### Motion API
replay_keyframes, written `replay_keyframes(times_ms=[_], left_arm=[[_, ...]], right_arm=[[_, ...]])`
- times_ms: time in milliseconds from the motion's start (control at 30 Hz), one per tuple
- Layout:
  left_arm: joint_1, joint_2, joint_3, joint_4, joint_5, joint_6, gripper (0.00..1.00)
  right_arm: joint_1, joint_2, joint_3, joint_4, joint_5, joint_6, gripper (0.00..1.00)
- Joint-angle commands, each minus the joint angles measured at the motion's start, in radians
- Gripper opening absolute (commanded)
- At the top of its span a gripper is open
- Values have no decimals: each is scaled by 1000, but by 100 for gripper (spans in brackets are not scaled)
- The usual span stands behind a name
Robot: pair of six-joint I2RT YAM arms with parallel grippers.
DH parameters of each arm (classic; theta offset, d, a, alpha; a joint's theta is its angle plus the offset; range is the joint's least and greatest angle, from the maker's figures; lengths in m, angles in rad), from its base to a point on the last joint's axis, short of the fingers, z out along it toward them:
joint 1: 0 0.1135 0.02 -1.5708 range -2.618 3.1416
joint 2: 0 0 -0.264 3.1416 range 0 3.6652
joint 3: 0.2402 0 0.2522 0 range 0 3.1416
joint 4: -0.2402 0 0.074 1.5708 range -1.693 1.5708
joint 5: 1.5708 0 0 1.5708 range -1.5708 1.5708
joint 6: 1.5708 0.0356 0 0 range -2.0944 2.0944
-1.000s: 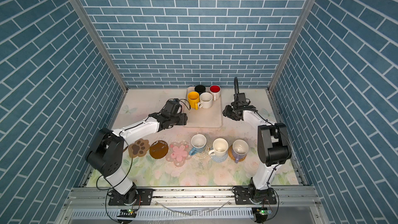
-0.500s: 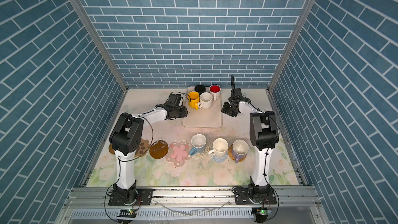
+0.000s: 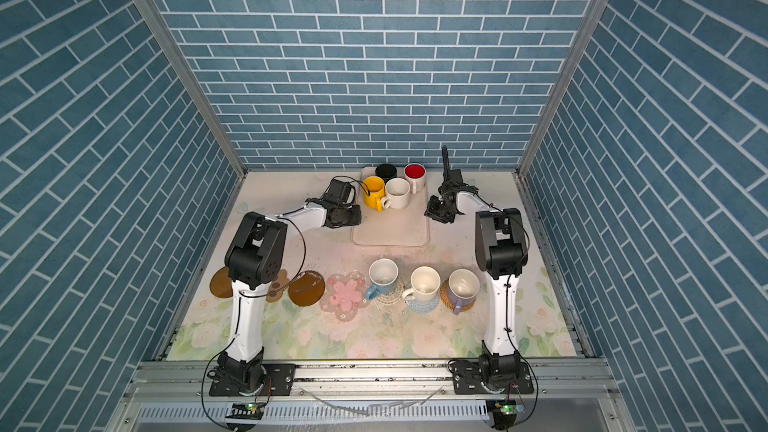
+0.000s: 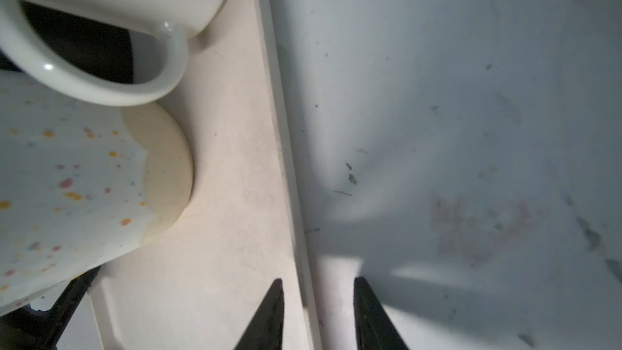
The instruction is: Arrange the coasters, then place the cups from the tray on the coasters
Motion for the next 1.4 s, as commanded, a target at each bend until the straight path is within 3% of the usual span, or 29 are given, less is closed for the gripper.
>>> replay_keyframes(times_ms=[0,233,500,733,1367], left_arm=[[9,32,28,-42,-4,28,29],[19,50,28,-34,10,26,16],[19,37,6,-9,30,12,0],[19,18,-31,10,47,1,0],[10,-94,-206,84,34,-9,0]], right_arm=[[-4,35,44,-44,-16,-7,34],[-4,44,50,-44,-24,4,30],[-3,45,27,-33,-39,22,13],[-3,32,-4,-22,-42,24,0],[31,-69,-141,26,-32,35,0]])
